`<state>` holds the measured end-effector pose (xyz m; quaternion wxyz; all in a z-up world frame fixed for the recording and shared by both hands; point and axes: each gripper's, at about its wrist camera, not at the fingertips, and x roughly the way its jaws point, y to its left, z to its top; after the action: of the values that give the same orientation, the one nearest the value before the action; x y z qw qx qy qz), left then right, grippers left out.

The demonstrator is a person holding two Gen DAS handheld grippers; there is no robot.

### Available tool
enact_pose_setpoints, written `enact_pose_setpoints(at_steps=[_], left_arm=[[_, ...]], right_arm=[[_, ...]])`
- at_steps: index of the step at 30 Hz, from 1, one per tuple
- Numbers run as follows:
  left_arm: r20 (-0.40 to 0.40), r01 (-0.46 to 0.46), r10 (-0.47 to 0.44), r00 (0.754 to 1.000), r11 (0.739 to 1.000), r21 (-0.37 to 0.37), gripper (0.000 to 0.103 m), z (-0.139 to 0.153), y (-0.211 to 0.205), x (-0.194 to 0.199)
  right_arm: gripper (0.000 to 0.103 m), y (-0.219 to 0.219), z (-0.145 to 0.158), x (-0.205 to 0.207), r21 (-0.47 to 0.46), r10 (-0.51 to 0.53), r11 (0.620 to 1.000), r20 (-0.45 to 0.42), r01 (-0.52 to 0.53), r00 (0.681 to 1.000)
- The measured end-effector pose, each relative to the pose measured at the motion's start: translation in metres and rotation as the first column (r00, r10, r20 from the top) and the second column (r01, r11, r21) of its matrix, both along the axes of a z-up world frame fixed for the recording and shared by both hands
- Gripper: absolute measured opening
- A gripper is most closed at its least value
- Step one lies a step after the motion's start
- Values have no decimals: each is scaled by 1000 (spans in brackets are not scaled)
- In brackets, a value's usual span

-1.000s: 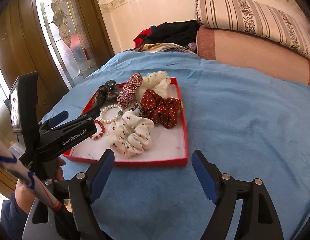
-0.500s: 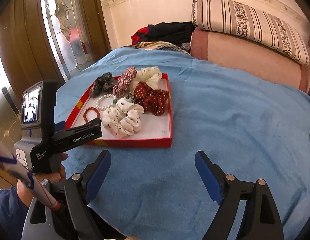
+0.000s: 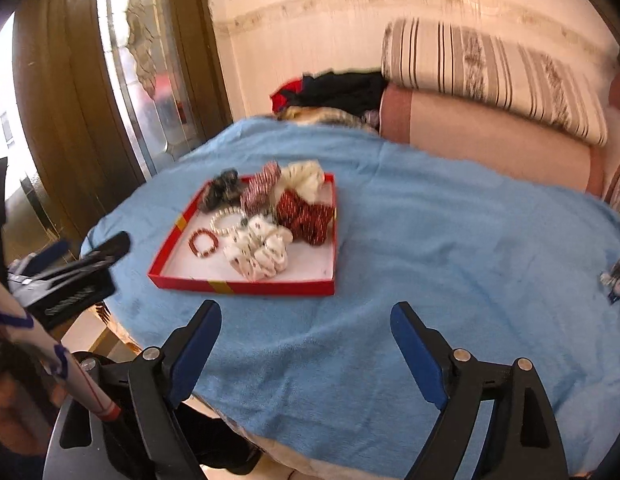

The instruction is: Organize jewelry

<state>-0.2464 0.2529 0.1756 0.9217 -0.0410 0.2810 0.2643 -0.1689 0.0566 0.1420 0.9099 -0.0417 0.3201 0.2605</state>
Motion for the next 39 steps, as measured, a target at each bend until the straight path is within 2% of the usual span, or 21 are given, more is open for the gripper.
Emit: enact_pose_setpoints(at_steps=[4, 5, 9, 11, 14, 16, 19, 24, 26, 35, 39], left_arm=[[65, -40, 38, 997, 998, 40, 103, 19, -14, -26], [70, -65, 61, 996, 996, 57, 103, 20, -19, -29], [59, -65, 60, 996, 993, 96, 103, 11, -30, -31], [70, -70, 63, 996, 993, 92, 103, 1, -33, -30], [34, -89, 87, 996, 995, 42, 103, -16, -30, -21], [24, -99, 98, 995, 995, 17, 103, -22, -29, -18], [14, -130, 130, 991, 991, 33, 103, -33, -30, -10], [-63, -136, 135, 989, 991, -16, 103, -56, -29, 6], [-86, -143, 142, 986, 990, -11, 103, -64, -31, 10], [-178, -97, 95, 979, 995, -3, 103, -84, -42, 32], [-178, -81, 80, 981, 997, 3, 103, -85, -45, 33]], right_arm=[[93, -2, 18, -24, -32, 8, 999, 107, -5, 994], [93, -1, 20, -30, -54, 13, 999, 139, -6, 990], [94, -1, 21, -44, -124, 16, 992, 230, 13, 973], [95, -2, 17, -45, -143, 11, 989, 247, 25, 969], [95, -1, 4, -41, -173, 1, 984, 262, 46, 965], [95, 0, -8, -35, -196, -4, 979, 261, 57, 965], [95, 0, -22, -27, -213, -7, 975, 244, 61, 970], [95, -4, -39, -15, -221, -5, 974, 216, 54, 976], [95, -6, -45, -10, -217, 1, 975, 196, 43, 981], [95, -9, -61, -1, -229, 9, 973, 150, 26, 989], [95, -6, -63, 0, -236, 16, 972, 146, 19, 989]])
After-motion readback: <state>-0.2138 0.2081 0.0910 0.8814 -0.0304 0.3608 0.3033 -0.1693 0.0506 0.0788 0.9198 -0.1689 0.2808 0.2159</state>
